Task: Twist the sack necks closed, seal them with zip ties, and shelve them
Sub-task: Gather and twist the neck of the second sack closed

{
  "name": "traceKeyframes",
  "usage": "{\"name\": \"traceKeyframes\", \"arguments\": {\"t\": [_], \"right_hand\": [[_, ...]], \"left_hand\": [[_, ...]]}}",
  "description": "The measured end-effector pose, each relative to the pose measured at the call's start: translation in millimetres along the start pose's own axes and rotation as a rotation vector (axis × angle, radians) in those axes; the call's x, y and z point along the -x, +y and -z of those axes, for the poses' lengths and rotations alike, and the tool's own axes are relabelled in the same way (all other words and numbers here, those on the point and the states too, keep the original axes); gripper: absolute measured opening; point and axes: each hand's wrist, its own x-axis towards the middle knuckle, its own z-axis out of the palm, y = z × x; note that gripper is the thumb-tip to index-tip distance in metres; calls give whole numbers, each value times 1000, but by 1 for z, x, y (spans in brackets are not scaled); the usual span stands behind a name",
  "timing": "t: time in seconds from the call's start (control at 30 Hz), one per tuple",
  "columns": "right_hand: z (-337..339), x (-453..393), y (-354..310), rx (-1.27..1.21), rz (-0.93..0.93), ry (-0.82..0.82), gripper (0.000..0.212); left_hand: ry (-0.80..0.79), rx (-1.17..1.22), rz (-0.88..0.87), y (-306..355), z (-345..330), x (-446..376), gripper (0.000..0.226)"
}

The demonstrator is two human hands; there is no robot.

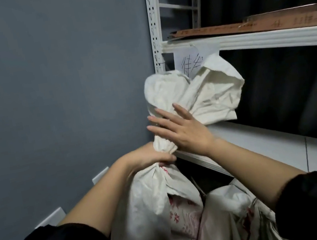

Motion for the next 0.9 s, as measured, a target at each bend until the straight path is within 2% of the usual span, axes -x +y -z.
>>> {"name": "traceKeyframes", "arguments": {"t": [0.1,0.13,0.2,0.23,0.33,0.4,0.5,0.57,0.67,0.8,0.9], "right_hand": [[-3,-8,14,-88,102,52,33],[-3,-8,17,-112,136,29,27],[0,-12,21,-162,150,-98,17],[5,-14,22,-207,117,-213,16],[25,-18,15,-344,-196,-693,40],[34,-19,11,-515,-396,-893,49],[33,-15,7,-890,-604,-974,44],[29,-9,6,-1136,-737,-1049,45],[30,3,5,-1504,-908,-1185,58],[36,16,14,-1692,-974,-1276,68],[37,23,15,-1713,-980,-1291,74]], "left_hand": [[-59,-84,9,1,-3,0,51],[-60,-109,8,1,-4,-1,43],[-8,-185,18,4,-5,-1,14],[65,-238,20,3,-6,-4,16],[328,-443,50,3,-12,-5,35],[441,-657,45,5,-19,-1,42],[547,-917,-78,5,-25,5,44],[556,-1043,-144,4,-27,8,46],[541,-1101,-232,1,-29,8,48],[460,-953,-413,-6,-38,9,59],[506,-1097,-508,-20,-40,7,68]]}}
